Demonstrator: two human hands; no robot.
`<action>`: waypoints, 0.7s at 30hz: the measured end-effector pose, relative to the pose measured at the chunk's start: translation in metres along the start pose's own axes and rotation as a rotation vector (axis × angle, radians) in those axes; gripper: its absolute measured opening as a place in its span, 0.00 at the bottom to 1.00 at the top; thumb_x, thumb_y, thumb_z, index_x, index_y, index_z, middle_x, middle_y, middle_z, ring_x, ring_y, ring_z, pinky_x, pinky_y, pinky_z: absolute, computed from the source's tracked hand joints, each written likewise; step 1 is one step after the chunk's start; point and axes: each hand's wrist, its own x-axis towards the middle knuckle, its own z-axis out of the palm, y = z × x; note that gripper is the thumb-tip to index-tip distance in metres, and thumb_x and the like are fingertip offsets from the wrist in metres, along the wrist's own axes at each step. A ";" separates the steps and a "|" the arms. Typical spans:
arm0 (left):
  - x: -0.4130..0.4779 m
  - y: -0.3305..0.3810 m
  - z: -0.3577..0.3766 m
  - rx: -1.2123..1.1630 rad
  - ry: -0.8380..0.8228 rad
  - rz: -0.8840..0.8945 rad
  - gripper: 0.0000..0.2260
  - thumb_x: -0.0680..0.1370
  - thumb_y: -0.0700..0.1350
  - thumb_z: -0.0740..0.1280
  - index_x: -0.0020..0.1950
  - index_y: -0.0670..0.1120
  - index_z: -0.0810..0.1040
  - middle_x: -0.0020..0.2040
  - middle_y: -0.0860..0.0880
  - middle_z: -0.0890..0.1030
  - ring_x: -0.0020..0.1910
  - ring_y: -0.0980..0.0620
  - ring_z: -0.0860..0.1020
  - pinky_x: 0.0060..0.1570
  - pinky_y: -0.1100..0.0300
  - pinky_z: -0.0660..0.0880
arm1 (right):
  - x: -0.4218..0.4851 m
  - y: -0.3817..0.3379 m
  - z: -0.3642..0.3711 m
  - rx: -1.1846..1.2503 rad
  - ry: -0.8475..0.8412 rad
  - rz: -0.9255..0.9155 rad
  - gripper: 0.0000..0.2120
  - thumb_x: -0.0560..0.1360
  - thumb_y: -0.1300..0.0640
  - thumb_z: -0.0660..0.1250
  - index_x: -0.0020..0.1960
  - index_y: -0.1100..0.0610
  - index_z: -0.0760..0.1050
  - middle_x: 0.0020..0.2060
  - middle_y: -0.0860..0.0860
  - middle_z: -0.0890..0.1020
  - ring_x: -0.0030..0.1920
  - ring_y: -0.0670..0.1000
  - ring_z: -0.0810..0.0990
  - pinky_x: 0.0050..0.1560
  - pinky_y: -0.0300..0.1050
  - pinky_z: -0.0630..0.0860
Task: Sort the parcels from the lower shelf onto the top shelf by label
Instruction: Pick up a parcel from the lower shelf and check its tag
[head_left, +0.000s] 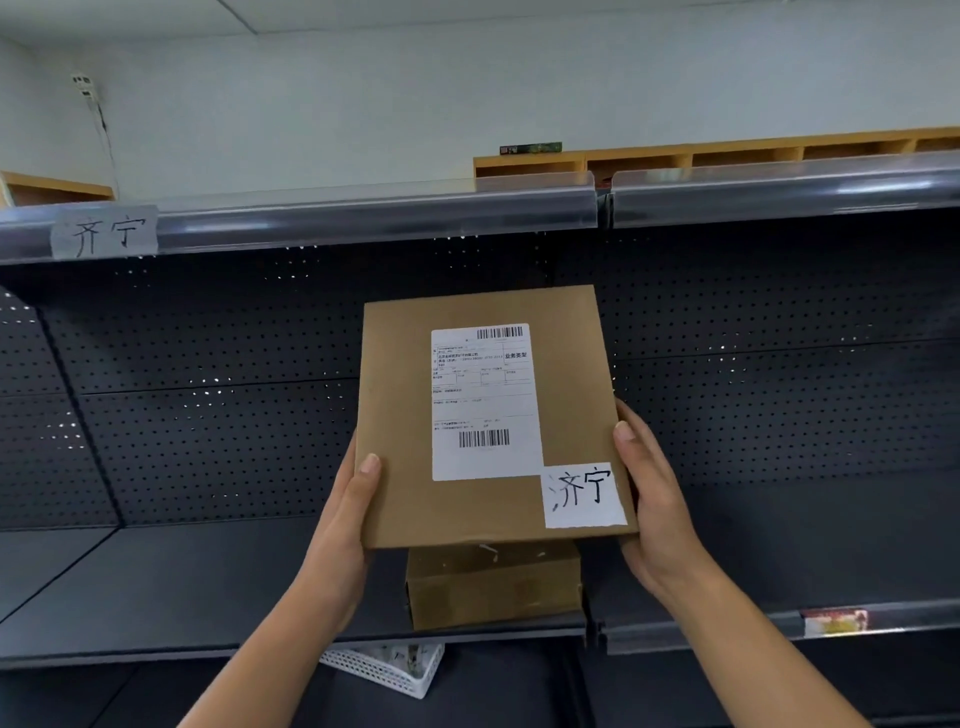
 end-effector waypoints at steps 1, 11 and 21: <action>0.000 0.001 0.000 -0.010 0.005 0.003 0.30 0.79 0.64 0.66 0.80 0.57 0.71 0.71 0.54 0.83 0.69 0.54 0.81 0.76 0.46 0.71 | -0.001 0.001 0.001 -0.002 0.011 -0.005 0.24 0.79 0.46 0.66 0.75 0.46 0.75 0.64 0.49 0.88 0.64 0.52 0.87 0.59 0.48 0.83; -0.016 0.000 -0.004 -0.006 0.036 -0.006 0.29 0.78 0.64 0.68 0.79 0.59 0.73 0.69 0.55 0.84 0.67 0.55 0.82 0.76 0.44 0.70 | -0.022 0.001 0.003 -0.024 0.019 0.024 0.25 0.83 0.49 0.64 0.79 0.51 0.71 0.69 0.54 0.84 0.69 0.56 0.83 0.69 0.56 0.79; -0.056 0.002 -0.012 0.027 -0.002 0.002 0.23 0.83 0.62 0.64 0.78 0.61 0.73 0.73 0.55 0.82 0.73 0.52 0.79 0.77 0.39 0.67 | -0.061 -0.004 0.001 -0.030 0.063 -0.022 0.22 0.82 0.50 0.67 0.76 0.50 0.74 0.67 0.52 0.86 0.67 0.55 0.85 0.66 0.54 0.81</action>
